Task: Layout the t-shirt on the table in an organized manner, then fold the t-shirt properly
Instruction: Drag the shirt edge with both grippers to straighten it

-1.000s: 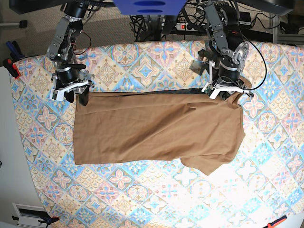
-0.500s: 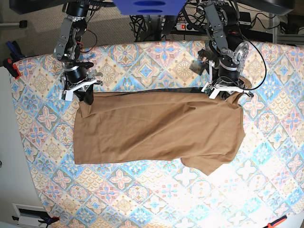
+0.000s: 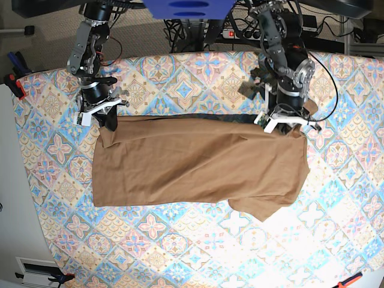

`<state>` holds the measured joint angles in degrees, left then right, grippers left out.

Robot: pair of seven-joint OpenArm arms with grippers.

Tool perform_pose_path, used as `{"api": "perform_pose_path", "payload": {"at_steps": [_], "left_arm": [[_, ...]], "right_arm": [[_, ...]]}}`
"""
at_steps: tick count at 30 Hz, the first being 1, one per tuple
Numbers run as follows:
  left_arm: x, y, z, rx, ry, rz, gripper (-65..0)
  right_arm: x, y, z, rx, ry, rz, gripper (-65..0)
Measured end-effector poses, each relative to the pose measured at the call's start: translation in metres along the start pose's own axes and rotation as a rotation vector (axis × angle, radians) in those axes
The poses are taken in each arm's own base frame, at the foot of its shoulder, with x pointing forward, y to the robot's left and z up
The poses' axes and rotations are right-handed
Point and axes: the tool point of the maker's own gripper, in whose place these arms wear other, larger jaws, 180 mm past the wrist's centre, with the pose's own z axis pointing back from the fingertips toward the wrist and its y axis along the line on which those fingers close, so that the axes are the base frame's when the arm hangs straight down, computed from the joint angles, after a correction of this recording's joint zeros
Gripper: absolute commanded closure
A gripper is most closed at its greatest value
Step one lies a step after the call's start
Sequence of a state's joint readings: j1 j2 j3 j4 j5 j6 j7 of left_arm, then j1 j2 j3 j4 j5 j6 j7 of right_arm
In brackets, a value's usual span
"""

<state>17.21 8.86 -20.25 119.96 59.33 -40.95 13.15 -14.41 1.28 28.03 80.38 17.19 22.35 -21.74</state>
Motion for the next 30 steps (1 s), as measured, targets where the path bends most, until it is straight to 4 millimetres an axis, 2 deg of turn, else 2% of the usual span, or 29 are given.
{"api": "perform_pose_path", "payload": {"at_steps": [7,10,13,17,20,23,26,28,30], "left_arm": [[0.038,0.004,-0.006,0.025,-0.054,-0.11,0.0],[0.051,0.0,-0.009,0.016,-0.079,-0.132,0.0],[0.059,0.007,-0.013,0.038,-0.097,-0.127,0.0],[0.053,-0.01,-0.03,-0.022,-0.069,-0.135,0.0],[0.044,-0.019,-0.036,-0.047,-0.032,-0.163,0.0],[0.038,-0.023,-0.036,-0.053,-0.016,-0.175,0.0],[0.029,-0.036,-0.032,-0.086,-0.002,-0.181,0.0],[0.023,-0.045,-0.029,-0.113,0.011,-0.186,0.0],[0.02,-0.047,-0.027,-0.117,0.016,-0.187,0.0]], "right_arm": [[-0.006,-0.008,0.0,0.012,-0.027,-0.073,0.0],[-0.008,-0.014,0.002,0.009,-0.035,-0.104,0.0],[-0.009,-0.017,0.003,0.007,-0.04,-0.115,0.0],[-0.008,-0.022,0.005,-0.008,-0.046,-0.13,0.0],[-0.006,-0.034,0.01,-0.033,-0.056,-0.139,0.0],[-0.005,-0.043,0.014,-0.051,-0.055,-0.151,0.0],[0.003,-0.052,0.01,-0.069,-0.037,-0.175,0.0],[0.009,-0.062,0.008,-0.108,-0.024,-0.143,0.0],[0.009,-0.063,0.007,-0.116,-0.02,-0.115,0.0]]}}
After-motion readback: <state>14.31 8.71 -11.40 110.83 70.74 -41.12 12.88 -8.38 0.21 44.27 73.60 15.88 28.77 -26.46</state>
